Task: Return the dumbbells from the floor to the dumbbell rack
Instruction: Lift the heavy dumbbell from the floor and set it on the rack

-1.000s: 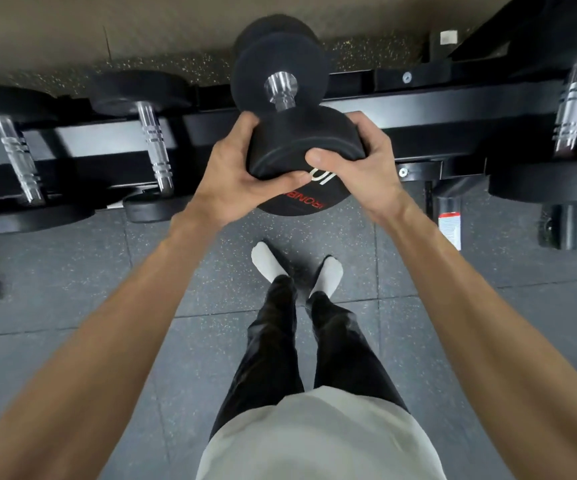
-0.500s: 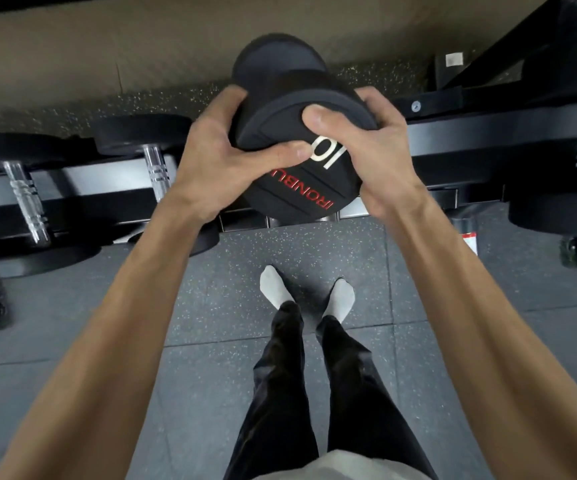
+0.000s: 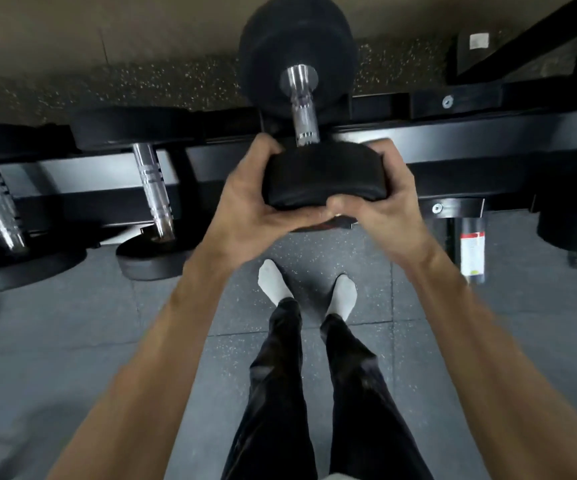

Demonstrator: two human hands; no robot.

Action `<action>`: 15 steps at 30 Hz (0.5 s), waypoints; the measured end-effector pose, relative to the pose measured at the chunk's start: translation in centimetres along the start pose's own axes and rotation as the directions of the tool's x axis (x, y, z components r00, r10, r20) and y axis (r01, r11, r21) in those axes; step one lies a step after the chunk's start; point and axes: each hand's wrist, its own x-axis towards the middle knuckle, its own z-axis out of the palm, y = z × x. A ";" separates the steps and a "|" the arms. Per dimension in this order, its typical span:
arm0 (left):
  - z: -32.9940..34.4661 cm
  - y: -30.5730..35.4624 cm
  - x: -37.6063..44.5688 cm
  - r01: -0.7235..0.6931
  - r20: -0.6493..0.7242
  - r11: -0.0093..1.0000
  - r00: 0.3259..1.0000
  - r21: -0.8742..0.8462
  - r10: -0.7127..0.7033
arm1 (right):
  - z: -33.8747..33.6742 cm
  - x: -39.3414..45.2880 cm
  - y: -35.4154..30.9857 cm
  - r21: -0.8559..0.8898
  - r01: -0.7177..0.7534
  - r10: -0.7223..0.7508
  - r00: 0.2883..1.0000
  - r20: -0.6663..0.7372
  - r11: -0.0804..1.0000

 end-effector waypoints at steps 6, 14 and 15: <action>1.3 -1.6 -0.6 -0.022 -0.029 1.000 0.999 0.018 0.022 | -1.3 -0.5 2.1 -0.025 0.007 -0.005 0.995 0.095 1.000; 3.2 -3.1 -1.2 -0.074 -0.065 0.991 0.995 0.110 0.081 | -3.1 -0.5 4.2 -0.027 0.051 -0.046 0.985 0.166 0.998; 3.2 -3.3 -1.2 -0.076 -0.059 0.990 0.995 0.119 0.083 | -3.1 -0.5 4.4 -0.057 0.057 -0.046 0.984 0.174 0.997</action>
